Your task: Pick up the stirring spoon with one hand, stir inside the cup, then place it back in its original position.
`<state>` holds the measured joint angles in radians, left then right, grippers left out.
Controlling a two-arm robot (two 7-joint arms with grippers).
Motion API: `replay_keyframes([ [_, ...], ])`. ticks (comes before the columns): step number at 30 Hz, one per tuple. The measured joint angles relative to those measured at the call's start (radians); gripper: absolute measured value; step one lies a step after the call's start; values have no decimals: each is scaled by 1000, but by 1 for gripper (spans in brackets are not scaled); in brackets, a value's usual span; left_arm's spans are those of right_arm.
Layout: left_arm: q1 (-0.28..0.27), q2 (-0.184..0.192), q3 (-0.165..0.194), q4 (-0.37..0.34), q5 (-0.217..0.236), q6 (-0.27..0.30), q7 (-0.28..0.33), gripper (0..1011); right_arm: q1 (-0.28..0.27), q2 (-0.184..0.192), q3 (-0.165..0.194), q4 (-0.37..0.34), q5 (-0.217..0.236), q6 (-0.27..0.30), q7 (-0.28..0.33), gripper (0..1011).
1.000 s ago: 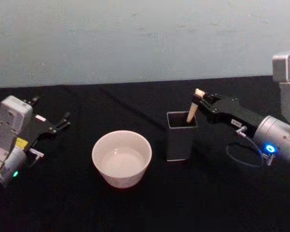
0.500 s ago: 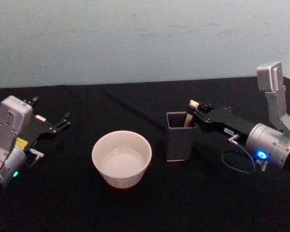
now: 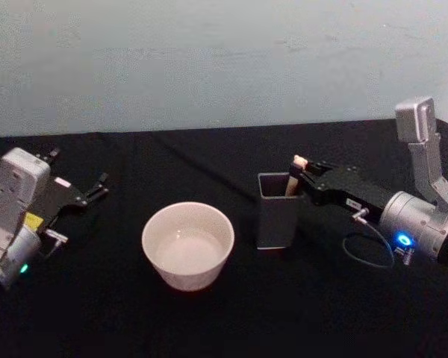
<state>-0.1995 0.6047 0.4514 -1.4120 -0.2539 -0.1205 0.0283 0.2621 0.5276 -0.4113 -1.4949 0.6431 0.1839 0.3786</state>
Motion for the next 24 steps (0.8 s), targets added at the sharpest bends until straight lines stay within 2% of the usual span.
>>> replay_keyframes([
  [17,0,0,0,0,0,0,0,1001,0,2,0,-1,0,1,-1,215],
  [20,0,0,0,0,0,0,0,1001,-2,2,-3,0,0,7,-2,255],
  [21,0,0,0,0,0,0,0,1001,-1,2,-3,0,0,7,-2,322],
  [24,0,0,0,0,0,0,0,1001,-1,2,-3,0,0,7,-2,392],
])
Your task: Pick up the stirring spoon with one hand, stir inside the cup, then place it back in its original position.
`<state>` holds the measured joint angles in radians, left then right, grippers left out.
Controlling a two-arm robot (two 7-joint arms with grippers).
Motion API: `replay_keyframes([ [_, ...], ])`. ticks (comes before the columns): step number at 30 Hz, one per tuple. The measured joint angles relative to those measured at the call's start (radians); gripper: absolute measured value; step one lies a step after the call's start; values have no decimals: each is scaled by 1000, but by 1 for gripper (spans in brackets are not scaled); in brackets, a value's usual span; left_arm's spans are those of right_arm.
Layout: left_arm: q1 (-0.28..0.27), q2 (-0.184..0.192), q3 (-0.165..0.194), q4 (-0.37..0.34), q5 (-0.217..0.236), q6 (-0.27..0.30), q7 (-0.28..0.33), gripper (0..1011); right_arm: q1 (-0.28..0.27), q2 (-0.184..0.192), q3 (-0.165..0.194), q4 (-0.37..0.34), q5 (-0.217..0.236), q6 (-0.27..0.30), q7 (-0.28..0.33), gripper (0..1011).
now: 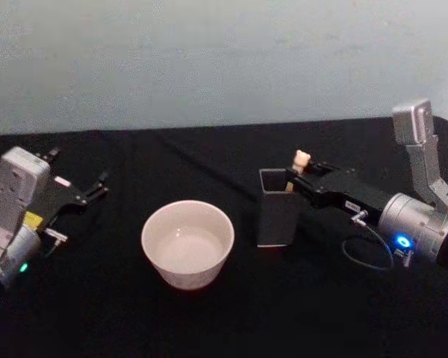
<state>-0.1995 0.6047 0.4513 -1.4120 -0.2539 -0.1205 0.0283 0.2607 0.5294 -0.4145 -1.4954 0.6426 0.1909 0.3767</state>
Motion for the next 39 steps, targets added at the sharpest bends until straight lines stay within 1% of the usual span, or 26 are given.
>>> replay_keyframes([
  [2,0,0,0,0,0,0,0,1001,0,0,0,0,0,0,0,463],
  [3,0,0,0,0,0,0,0,1001,0,0,0,0,0,0,0,481],
  [4,0,0,0,0,0,0,0,1001,0,0,0,0,0,-1,0,536],
  [5,0,0,0,0,0,0,0,1001,0,0,0,0,0,-1,0,536],
  [7,0,0,0,0,0,0,0,1001,0,0,0,0,0,-1,0,645],
  [11,0,0,0,0,0,0,0,1002,1,0,1,0,0,-1,0,737],
  [13,0,0,0,0,0,0,0,1001,1,0,1,0,0,-2,0,836],
  [16,0,0,0,0,0,0,0,1001,1,0,1,-1,0,-3,0,889],
  [17,0,0,0,0,0,0,0,1001,1,0,1,-1,0,-3,0,938],
  [19,0,0,0,0,0,0,0,1001,1,0,1,-1,0,-3,0,960],
  [21,0,0,0,0,0,0,0,1001,1,0,1,-1,0,-4,0,1003],
  [39,0,0,0,0,0,0,0,1001,1,0,2,-1,1,-5,0,1000],
])
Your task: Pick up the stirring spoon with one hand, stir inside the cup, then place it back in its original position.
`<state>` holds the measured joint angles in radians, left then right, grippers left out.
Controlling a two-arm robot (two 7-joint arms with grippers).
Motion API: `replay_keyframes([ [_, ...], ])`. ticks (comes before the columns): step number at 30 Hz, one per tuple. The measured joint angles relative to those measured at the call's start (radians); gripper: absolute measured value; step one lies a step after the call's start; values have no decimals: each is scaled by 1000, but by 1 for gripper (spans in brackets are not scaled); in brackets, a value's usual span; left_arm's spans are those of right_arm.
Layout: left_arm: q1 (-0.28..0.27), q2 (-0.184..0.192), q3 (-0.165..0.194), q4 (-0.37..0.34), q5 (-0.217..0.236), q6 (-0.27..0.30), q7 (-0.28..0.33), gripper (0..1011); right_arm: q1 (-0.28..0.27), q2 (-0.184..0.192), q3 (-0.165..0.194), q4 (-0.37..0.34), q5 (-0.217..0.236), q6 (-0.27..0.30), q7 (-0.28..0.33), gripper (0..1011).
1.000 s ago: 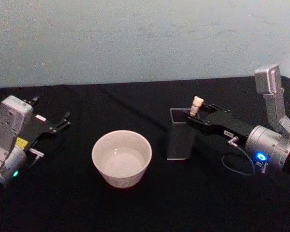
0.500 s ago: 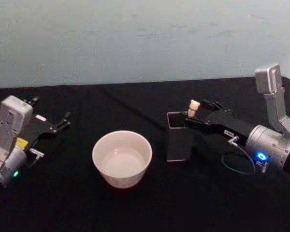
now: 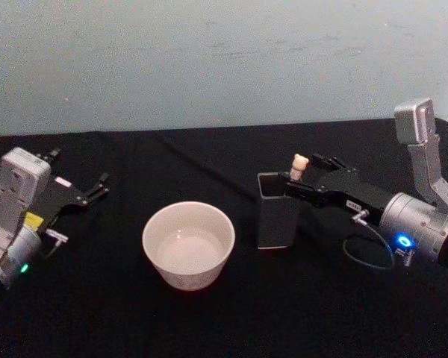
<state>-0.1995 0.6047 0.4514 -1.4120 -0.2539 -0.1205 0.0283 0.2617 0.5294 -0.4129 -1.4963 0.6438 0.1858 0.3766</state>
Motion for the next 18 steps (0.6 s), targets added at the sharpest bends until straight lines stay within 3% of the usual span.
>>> replay_keyframes([
  [8,0,0,0,0,0,0,0,1001,-9,-11,20,-11,-3,-16,-8,1002],
  [14,0,0,0,0,0,0,0,1001,-35,-63,78,-45,-41,-117,-103,1002],
  [17,0,0,0,0,0,0,0,1001,-48,-104,103,-52,-112,-206,-201,1000],
  [18,0,0,0,0,0,0,0,1001,-52,-123,108,-48,-158,-246,-250,1002],
])
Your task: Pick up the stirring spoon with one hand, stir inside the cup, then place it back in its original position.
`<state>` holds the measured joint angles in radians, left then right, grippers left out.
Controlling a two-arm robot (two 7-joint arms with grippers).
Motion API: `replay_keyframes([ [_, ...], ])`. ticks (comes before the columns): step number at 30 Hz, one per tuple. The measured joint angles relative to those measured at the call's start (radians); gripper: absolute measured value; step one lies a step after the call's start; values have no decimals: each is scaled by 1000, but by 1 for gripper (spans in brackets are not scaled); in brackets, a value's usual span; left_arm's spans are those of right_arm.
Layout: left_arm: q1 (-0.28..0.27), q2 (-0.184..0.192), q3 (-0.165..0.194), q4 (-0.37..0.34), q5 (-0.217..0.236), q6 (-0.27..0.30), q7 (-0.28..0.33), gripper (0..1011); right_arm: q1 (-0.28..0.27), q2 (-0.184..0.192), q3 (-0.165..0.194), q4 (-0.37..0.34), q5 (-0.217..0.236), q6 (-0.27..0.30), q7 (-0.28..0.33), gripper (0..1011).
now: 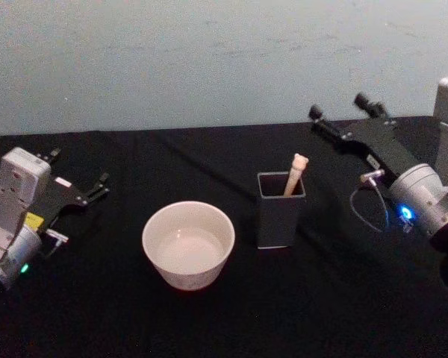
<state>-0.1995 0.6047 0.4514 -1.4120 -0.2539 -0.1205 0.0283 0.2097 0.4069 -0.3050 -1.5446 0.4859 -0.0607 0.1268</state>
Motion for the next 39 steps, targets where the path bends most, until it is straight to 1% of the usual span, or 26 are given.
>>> replay_keyframes([
  [2,0,0,0,0,0,0,0,1001,-2,-19,1,14,-60,-41,-58,1000],
  [3,0,0,0,0,0,0,0,1001,-2,-35,0,35,-120,-71,-110,1002],
  [4,0,0,0,0,0,0,0,1001,-2,-40,-1,43,-139,-79,-131,1002],
  [5,0,0,0,0,0,0,0,1001,-2,-48,-4,58,-171,-92,-158,1000],
  [6,0,0,0,0,0,0,0,1001,-3,-55,-9,81,-221,-110,-195,1002],
  [7,0,0,0,0,0,0,0,1001,-4,-60,-13,97,-249,-118,-215,1000],
  [8,0,0,0,0,0,0,0,1001,-5,-62,-16,109,-266,-122,-227,1000],
  [9,0,0,0,0,0,0,0,1001,-9,-66,-22,136,-304,-128,-253,1000],
  [14,0,0,0,0,0,0,0,1001,-23,-71,-32,202,-377,-123,-289,1000],
  [19,0,0,0,0,0,0,0,1001,-27,-78,-32,235,-395,-98,-289,1000],
  [25,0,0,0,0,0,0,0,1002,-21,-91,-26,260,-402,-73,-274,1000],
  [39,0,0,0,0,0,0,0,1001,-22,-90,-27,258,-403,-75,-275,1002],
])
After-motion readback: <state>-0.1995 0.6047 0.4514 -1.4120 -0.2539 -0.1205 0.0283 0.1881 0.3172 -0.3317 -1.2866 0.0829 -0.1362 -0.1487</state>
